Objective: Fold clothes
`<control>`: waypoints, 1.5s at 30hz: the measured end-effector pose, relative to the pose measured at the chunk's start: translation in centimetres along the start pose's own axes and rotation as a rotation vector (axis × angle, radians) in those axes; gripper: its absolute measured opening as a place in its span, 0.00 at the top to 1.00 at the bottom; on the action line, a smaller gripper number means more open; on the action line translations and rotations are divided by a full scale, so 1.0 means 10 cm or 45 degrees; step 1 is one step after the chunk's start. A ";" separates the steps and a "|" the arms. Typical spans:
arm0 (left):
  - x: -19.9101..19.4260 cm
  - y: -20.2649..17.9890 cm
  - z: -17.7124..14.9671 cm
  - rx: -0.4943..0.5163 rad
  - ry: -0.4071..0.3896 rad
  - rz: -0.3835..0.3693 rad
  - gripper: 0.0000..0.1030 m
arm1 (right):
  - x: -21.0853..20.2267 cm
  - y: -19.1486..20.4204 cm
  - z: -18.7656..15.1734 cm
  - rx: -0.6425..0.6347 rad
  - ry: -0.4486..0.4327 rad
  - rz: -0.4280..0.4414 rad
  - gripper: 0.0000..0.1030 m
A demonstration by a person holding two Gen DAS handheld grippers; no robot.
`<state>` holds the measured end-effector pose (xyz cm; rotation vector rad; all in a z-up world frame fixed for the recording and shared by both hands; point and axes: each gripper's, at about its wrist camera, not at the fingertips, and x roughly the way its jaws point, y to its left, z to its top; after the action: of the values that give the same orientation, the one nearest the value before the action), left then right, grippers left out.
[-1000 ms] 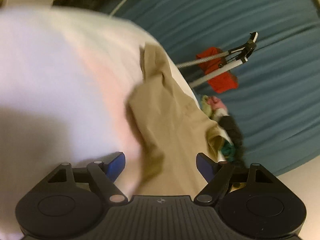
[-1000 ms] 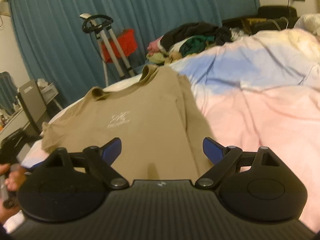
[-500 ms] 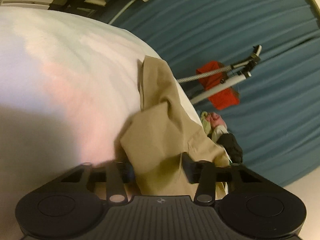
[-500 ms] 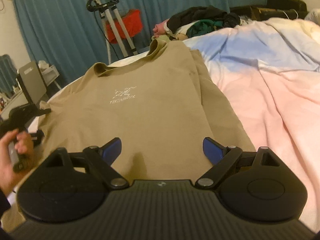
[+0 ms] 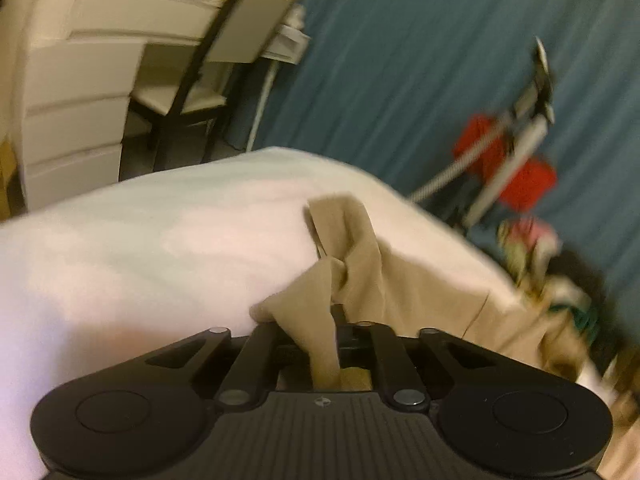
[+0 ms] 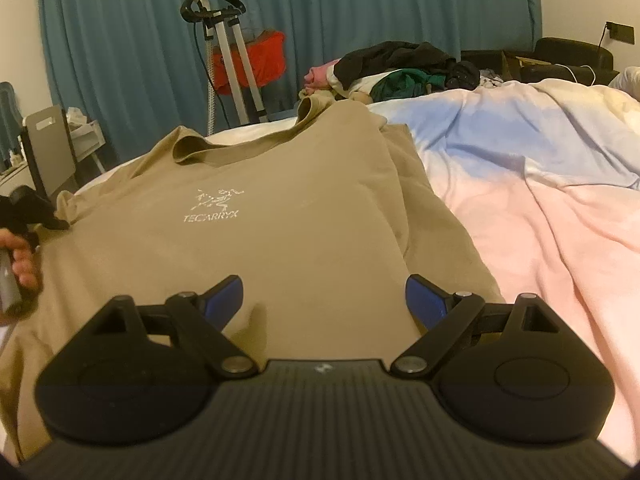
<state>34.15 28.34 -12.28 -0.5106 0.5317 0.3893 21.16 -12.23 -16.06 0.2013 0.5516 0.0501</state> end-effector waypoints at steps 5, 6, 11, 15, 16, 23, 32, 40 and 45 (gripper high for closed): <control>-0.26 -0.18 -0.16 0.255 -0.019 -0.043 0.18 | -0.02 0.00 0.02 -0.003 -0.005 0.008 0.13; -0.39 -0.20 -0.25 0.310 -0.032 -0.037 0.17 | -0.04 0.00 0.03 -0.007 -0.011 0.016 0.13; -1.12 -0.30 -0.64 0.485 -0.067 -0.058 0.15 | -0.20 -0.01 0.06 -0.013 -0.044 0.071 0.13; -1.75 -0.48 -0.75 0.433 -0.086 -0.140 0.11 | -0.35 -0.02 0.09 -0.023 -0.079 0.103 0.13; -1.91 -0.52 -0.80 0.407 -0.097 -0.176 0.09 | -0.39 -0.03 0.10 -0.028 -0.089 0.107 0.13; -2.67 -0.63 -1.60 0.434 -0.117 -0.311 0.06 | -0.61 -0.16 0.16 0.015 -0.157 0.095 0.13; -3.05 -0.76 -1.76 0.484 -0.013 -0.328 0.07 | -0.57 -0.43 0.33 0.121 -0.167 0.113 0.17; -2.72 -0.79 -1.85 0.533 -0.002 -0.325 0.07 | -0.24 -0.78 0.70 0.283 -0.197 0.117 0.23; -2.42 -0.99 -1.92 0.533 -0.015 -0.388 0.07 | 0.55 -0.89 1.13 0.284 -0.168 0.052 0.23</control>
<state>12.34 4.48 -9.34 -0.1788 0.4978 -0.0143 31.76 -22.38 -11.27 0.4301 0.4212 0.0146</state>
